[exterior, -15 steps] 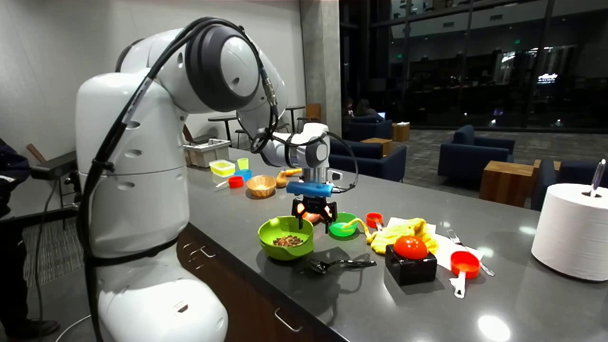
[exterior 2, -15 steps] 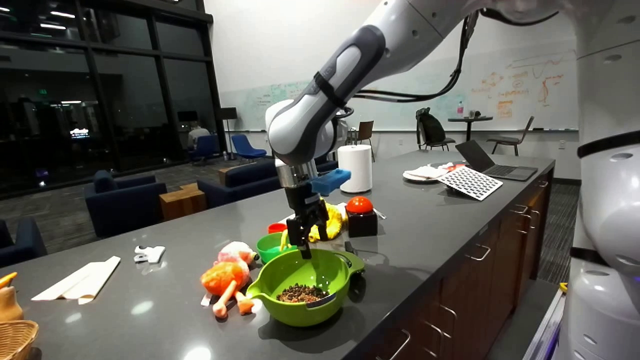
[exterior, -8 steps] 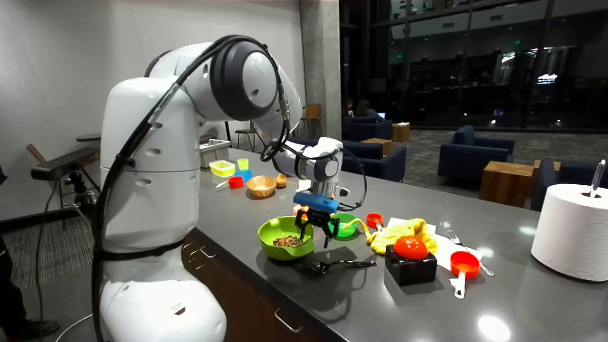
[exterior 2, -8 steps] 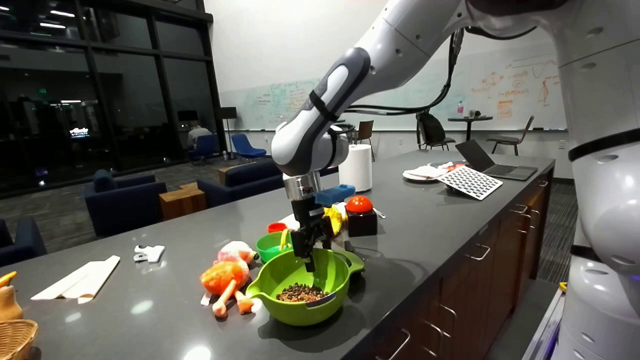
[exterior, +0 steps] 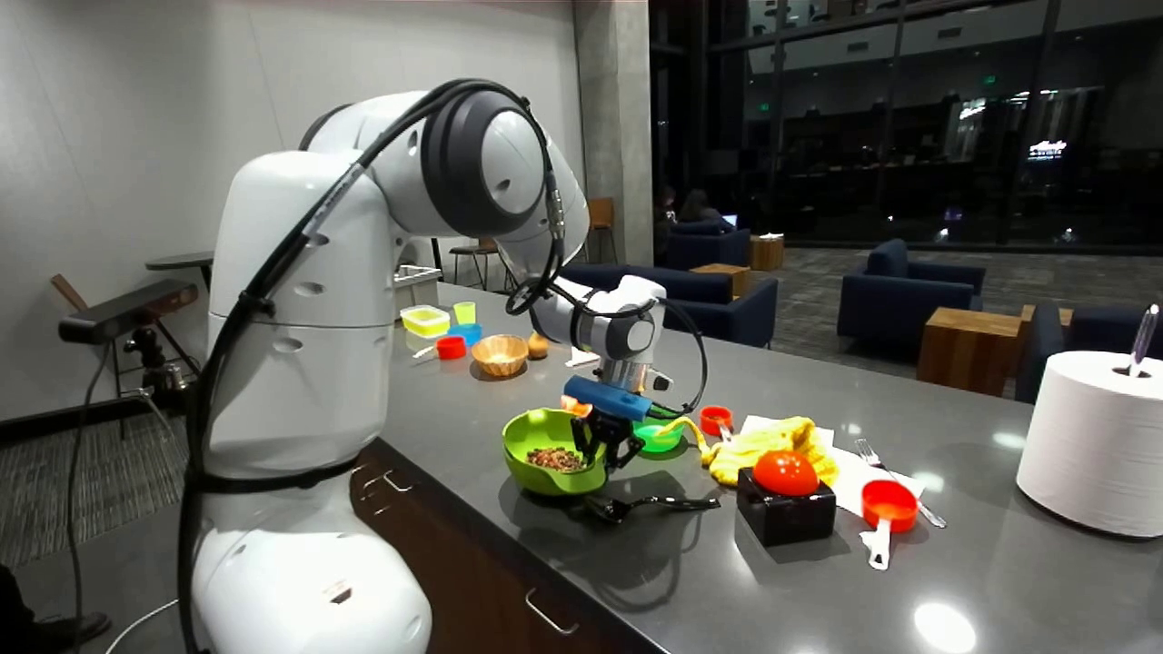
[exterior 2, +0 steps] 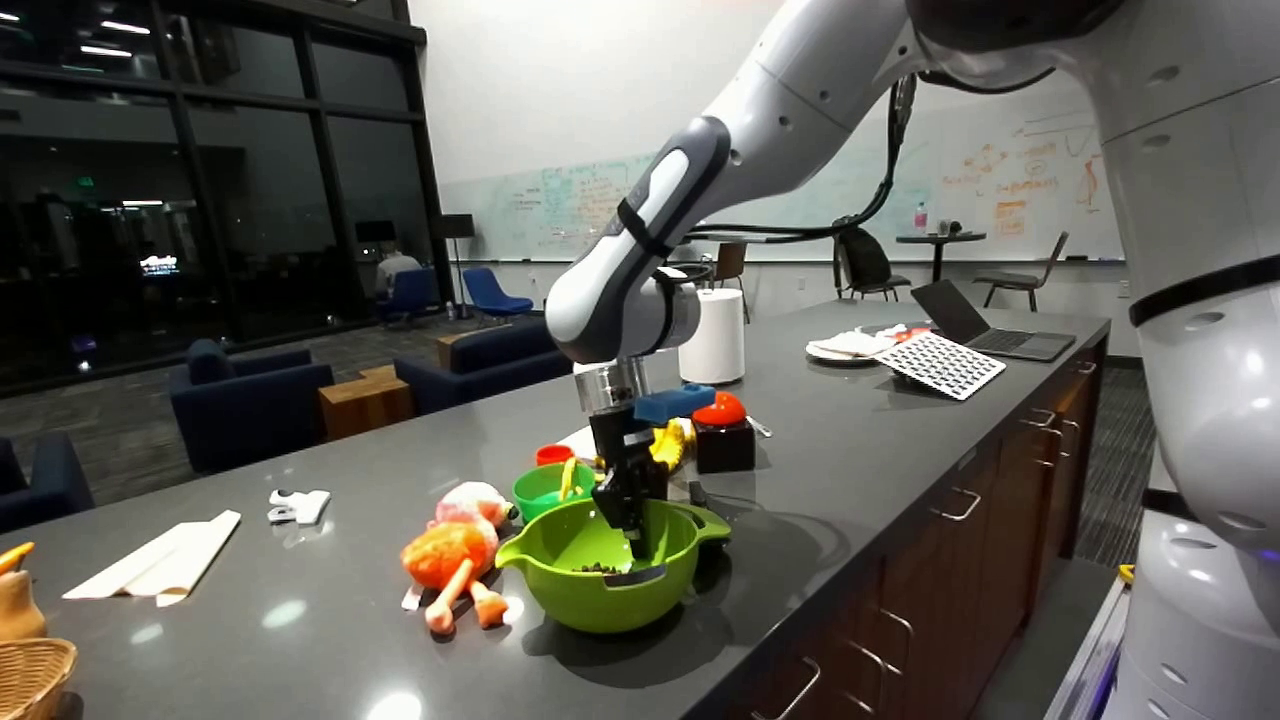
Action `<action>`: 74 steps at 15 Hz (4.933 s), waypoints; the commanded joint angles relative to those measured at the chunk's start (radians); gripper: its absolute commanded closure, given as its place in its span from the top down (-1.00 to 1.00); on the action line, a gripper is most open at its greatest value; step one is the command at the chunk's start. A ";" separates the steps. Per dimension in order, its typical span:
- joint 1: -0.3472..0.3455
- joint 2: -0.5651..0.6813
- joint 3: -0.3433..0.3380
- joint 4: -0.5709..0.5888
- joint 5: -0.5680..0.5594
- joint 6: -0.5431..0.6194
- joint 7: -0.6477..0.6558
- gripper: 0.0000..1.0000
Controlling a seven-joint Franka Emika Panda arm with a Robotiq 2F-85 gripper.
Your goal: Put the green bowl on the right side of the spoon
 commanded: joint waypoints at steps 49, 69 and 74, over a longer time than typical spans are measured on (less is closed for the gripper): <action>-0.384 -0.702 -0.546 -0.657 0.152 0.295 0.153 -0.95; -0.381 -0.513 -0.571 -0.653 0.331 0.370 0.047 -0.26; -0.387 -0.550 -0.544 -0.660 0.300 0.369 0.065 0.35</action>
